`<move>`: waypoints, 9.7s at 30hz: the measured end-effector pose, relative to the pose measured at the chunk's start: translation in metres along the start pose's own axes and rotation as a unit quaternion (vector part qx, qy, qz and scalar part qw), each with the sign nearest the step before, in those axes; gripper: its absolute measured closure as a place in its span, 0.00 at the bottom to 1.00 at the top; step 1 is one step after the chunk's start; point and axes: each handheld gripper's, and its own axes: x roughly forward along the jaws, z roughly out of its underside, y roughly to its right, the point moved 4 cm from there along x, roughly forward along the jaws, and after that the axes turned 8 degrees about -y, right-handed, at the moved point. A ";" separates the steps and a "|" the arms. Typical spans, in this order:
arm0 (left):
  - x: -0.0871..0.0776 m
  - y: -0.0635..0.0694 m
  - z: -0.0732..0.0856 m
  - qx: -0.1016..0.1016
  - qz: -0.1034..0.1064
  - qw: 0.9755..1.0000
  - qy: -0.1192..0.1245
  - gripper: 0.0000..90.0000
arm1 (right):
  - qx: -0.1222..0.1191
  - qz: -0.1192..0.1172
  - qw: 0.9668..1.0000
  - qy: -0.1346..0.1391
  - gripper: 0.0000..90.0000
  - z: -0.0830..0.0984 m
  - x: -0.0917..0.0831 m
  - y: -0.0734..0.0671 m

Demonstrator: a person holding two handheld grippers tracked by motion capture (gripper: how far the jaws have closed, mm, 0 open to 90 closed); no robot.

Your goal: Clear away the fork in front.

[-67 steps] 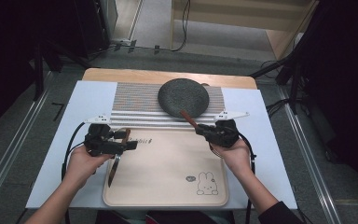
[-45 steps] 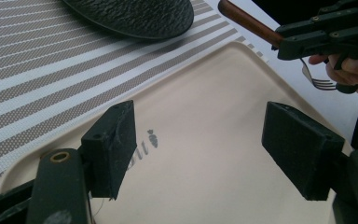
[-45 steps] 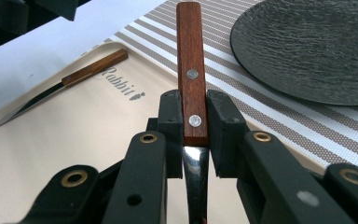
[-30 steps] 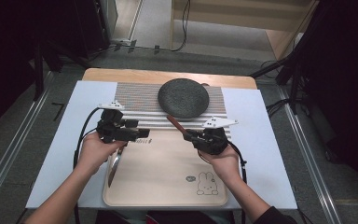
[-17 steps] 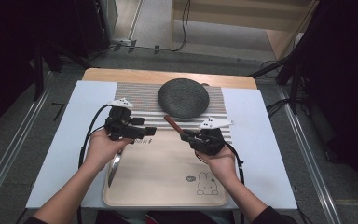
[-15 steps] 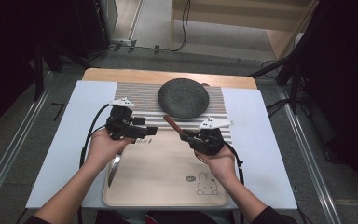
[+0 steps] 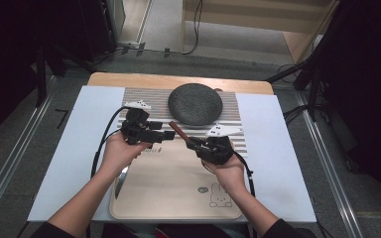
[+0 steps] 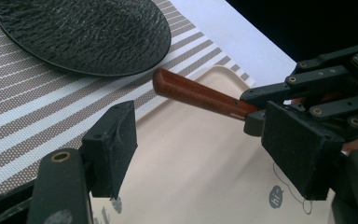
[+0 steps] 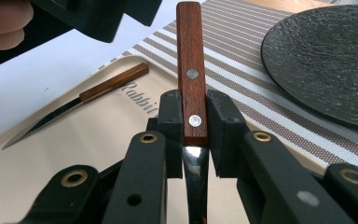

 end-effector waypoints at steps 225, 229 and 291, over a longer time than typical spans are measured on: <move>0.030 -0.010 0.055 0.033 0.041 0.996 -0.075 0.38 | 0.016 -0.004 1.000 -0.012 0.28 0.084 -0.083 0.047; 0.039 0.004 0.059 0.035 0.058 0.994 -0.088 0.60 | 0.016 -0.003 1.000 -0.014 0.28 0.085 -0.084 0.048; -0.004 -0.051 0.106 0.000 0.033 0.992 -0.122 0.88 | 0.019 -0.003 1.000 -0.022 0.28 0.094 -0.088 0.051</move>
